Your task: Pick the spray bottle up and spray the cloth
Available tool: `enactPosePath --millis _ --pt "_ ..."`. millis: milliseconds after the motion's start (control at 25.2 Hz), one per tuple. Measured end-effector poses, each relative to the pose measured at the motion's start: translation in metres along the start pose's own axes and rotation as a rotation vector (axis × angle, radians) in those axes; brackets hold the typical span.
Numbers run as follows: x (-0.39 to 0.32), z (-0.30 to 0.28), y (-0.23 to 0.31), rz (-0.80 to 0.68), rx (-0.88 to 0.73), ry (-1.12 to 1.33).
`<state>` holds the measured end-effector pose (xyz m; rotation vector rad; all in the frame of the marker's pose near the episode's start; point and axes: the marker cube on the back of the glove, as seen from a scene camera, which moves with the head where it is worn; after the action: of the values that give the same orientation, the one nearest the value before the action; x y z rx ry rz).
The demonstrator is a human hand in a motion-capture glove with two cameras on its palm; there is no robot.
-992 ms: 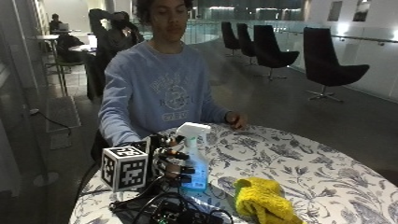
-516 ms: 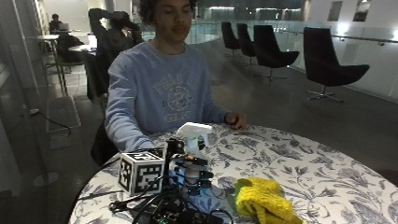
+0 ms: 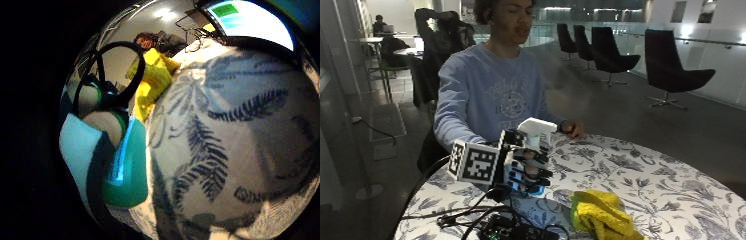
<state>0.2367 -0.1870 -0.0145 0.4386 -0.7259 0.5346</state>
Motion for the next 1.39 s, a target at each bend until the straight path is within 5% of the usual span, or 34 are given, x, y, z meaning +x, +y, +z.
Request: enactPosePath --millis 595,1389 --pt "-0.039 -0.017 -0.043 0.25 -0.292 0.346" --pt "-0.045 -0.016 -0.049 0.356 -0.368 0.473"
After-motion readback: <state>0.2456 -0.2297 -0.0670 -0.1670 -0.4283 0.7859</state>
